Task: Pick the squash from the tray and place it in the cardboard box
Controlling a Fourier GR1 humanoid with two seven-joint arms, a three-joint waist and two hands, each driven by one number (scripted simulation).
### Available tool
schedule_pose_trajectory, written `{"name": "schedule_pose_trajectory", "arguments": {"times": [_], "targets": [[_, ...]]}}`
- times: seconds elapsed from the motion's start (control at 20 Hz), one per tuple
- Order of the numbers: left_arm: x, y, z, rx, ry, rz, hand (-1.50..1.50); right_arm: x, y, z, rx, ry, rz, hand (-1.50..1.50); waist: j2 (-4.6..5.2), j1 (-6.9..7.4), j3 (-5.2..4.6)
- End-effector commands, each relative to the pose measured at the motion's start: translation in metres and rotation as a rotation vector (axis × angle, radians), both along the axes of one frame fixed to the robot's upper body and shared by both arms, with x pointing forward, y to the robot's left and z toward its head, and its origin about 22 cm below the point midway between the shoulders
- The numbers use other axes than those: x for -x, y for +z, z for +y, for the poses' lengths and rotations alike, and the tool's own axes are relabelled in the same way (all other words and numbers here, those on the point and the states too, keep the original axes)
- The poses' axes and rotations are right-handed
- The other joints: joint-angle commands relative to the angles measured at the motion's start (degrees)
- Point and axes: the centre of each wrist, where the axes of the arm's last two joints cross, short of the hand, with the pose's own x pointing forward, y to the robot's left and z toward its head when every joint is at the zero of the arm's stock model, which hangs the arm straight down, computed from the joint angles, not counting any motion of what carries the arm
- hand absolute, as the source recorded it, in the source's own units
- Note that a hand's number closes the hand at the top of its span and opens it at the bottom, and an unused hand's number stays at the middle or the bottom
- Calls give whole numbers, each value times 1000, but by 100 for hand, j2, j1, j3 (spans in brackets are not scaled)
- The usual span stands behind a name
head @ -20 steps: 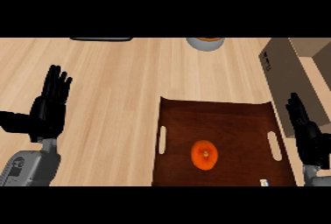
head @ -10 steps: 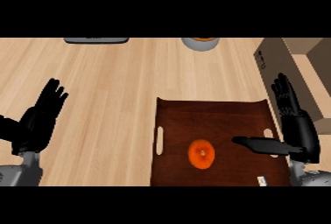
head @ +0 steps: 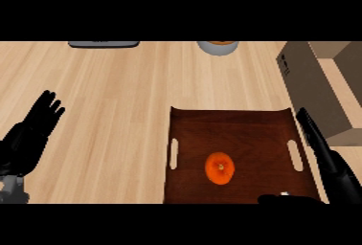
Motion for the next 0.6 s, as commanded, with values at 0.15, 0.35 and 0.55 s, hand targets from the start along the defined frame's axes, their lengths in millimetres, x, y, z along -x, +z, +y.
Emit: {"name": "schedule_pose_trajectory", "arguments": {"times": [0.15,0.35,0.55], "targets": [[7,-3,-8,15,-16,8,0,15,39,-6,517,-41,180,-150,-7,52,-43],[1,1,-1,-20,-22,12,0,16,58,18,691,-60,293,-150,44,130,-30],[-8,10,-8,-2,-29,-9,0,23,74,48,805,-45,429,-150,53,152,-23]]}}
